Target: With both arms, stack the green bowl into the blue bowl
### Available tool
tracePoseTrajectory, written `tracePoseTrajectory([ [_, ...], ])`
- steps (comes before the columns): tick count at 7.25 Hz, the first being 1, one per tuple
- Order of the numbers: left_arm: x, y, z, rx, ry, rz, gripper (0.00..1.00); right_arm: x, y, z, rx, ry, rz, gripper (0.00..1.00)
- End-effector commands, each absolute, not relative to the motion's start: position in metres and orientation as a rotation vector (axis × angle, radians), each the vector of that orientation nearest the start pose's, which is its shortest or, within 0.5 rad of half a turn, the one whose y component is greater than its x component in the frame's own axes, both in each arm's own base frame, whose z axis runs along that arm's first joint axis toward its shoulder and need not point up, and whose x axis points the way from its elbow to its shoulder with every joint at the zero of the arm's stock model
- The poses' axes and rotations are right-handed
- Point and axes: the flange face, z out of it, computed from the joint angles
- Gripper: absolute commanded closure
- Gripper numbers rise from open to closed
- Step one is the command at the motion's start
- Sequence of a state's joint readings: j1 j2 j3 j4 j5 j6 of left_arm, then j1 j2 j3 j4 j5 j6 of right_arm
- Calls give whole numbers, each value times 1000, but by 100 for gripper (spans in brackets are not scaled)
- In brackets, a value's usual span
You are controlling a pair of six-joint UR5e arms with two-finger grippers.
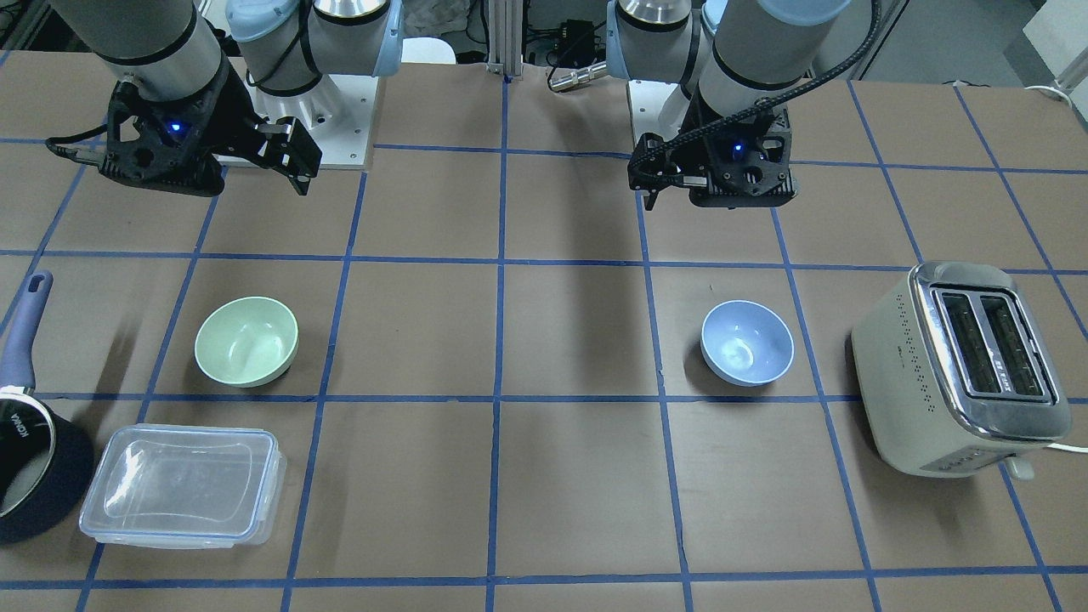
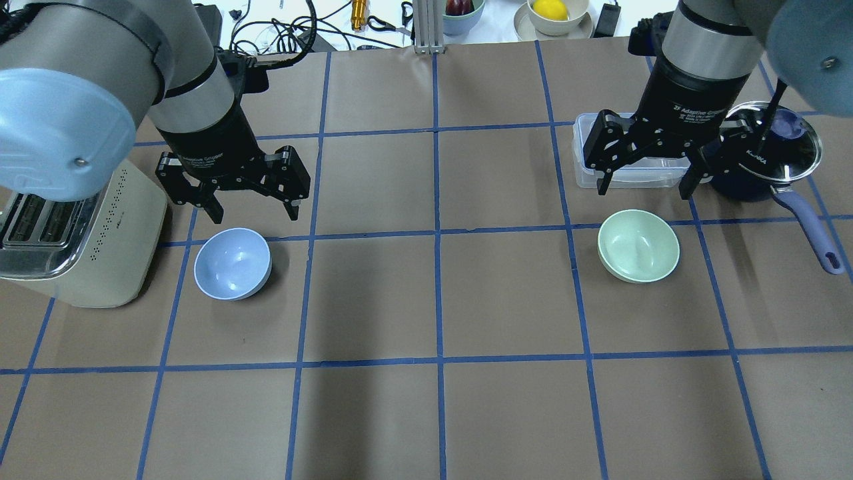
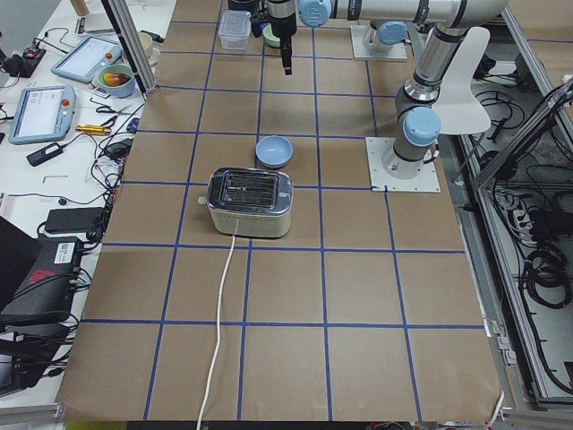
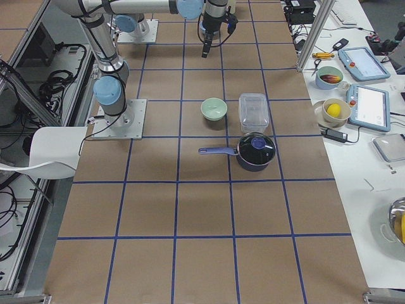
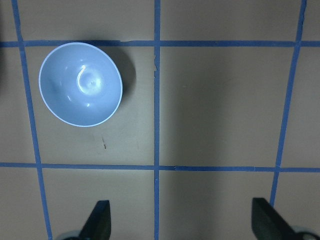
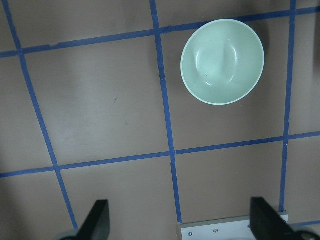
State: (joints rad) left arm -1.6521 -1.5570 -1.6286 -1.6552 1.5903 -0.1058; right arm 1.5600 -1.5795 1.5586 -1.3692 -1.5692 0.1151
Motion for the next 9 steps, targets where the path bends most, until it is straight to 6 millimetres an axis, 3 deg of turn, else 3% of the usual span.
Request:
tracePoseTrajectory([
  [1,-169,-461,458,-36,3103,196,0,128,-471,479,197,3132,287,0],
  [5,-166,-462,457,-22,3106,202,0,129,-471,474,198,3126,301,0],
  [6,-157,-467,462,4,3114,185,0,129,-471,474,200,3125,301,0],
  [7,-148,-471,463,139,3118,166,0,129,-472,473,196,3122,296,0],
  [9,-147,-473,465,126,3119,110,0,128,-487,471,202,3134,205,0],
])
